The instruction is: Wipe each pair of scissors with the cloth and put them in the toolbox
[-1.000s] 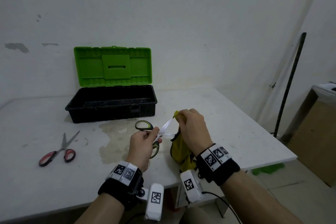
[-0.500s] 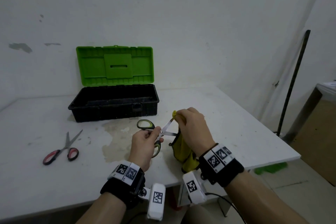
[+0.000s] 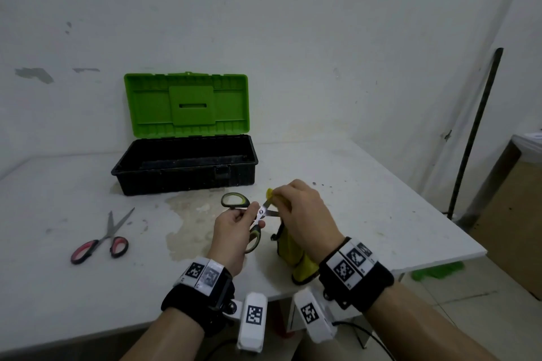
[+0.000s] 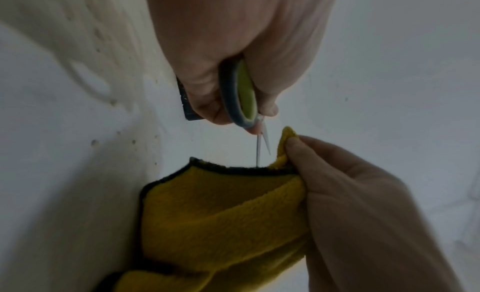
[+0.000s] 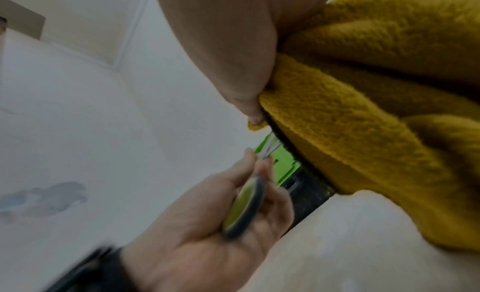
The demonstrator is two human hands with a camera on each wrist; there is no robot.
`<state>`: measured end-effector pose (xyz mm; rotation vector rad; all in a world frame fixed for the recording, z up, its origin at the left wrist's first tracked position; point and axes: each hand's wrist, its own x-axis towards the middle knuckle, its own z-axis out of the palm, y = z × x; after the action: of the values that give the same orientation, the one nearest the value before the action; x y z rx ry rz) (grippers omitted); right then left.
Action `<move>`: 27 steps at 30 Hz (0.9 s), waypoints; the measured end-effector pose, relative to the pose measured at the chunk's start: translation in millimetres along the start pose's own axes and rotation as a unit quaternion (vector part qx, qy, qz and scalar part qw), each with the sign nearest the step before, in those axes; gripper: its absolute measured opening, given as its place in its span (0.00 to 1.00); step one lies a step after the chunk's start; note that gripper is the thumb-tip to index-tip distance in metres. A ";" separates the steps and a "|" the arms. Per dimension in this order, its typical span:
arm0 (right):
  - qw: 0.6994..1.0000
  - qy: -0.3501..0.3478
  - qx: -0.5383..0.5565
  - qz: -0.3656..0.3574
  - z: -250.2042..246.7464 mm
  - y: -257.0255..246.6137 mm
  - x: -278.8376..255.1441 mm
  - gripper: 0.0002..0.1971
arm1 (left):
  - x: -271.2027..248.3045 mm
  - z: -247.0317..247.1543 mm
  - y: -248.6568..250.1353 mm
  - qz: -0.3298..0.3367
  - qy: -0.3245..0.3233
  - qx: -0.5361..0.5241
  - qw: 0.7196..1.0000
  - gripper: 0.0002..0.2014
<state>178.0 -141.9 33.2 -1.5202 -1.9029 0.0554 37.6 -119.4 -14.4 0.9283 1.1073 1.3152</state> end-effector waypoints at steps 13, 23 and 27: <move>0.998 -0.001 -0.028 0.049 2.1 7.3 17.3 0.12 | -3.5 -0.2 -2.4 0.045 -0.001 0.056 0.997 0.13; 0.995 -0.062 -0.073 0.032 3.1 -7.9 3.2 0.13 | -5.2 -2.3 -2.6 0.108 -0.029 0.154 0.982 0.10; 0.994 -0.010 -0.068 0.087 -5.5 9.0 13.1 0.12 | -4.1 -5.5 -3.4 0.110 -0.025 0.166 0.980 0.11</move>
<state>187.5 -129.7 39.8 -1.7815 -1.8170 0.0203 33.3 -124.1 -18.7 1.3559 1.2331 1.2970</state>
